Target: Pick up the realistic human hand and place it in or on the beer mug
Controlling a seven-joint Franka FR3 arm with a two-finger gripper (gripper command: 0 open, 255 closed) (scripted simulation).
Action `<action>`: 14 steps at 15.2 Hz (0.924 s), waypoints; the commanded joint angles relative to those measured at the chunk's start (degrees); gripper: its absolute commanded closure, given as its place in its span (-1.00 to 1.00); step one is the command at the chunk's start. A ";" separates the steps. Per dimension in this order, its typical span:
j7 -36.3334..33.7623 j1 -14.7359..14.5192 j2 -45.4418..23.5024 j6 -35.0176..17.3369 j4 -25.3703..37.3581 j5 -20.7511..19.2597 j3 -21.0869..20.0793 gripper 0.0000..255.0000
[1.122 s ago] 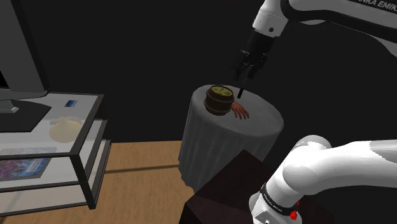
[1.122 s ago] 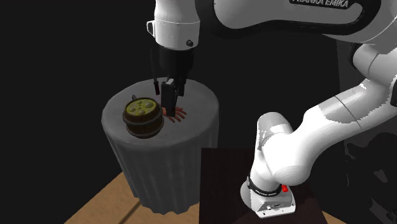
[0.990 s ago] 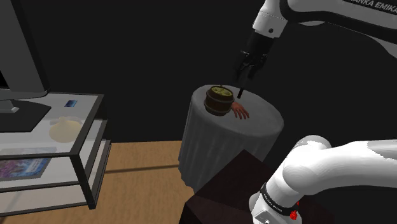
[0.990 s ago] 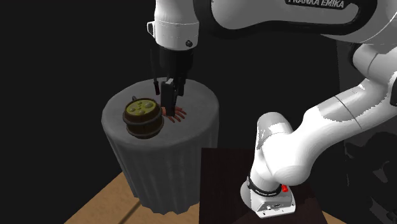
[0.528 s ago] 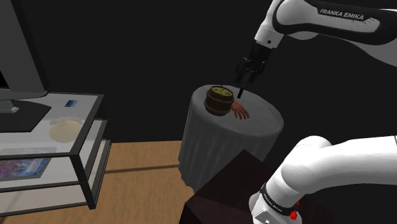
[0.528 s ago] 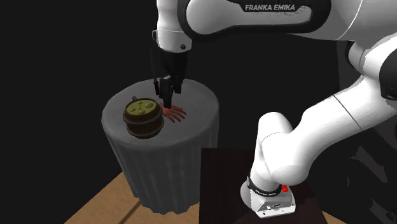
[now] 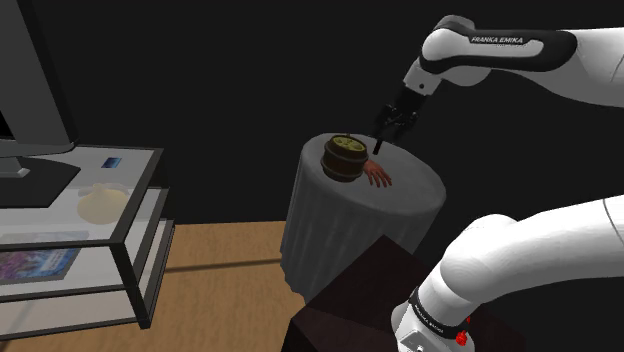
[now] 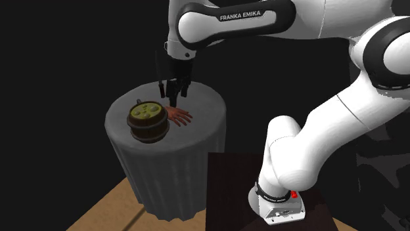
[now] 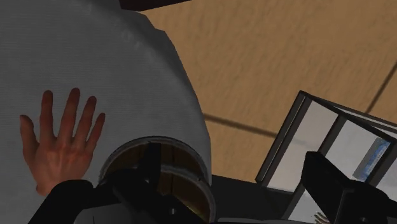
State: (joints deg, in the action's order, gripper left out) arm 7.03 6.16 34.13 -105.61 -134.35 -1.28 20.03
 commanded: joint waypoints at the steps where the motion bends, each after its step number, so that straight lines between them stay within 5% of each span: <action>1: 2.24 0.31 -2.58 -2.08 0.22 0.61 2.88 -1.00; 8: 11.57 -0.09 -14.41 -8.00 3.46 6.07 13.34 -1.00; 14: 22.73 -0.89 -28.29 -10.25 8.84 16.70 21.99 -1.00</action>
State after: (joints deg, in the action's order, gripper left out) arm 27.55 5.37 8.58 -115.79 -126.79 13.10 40.60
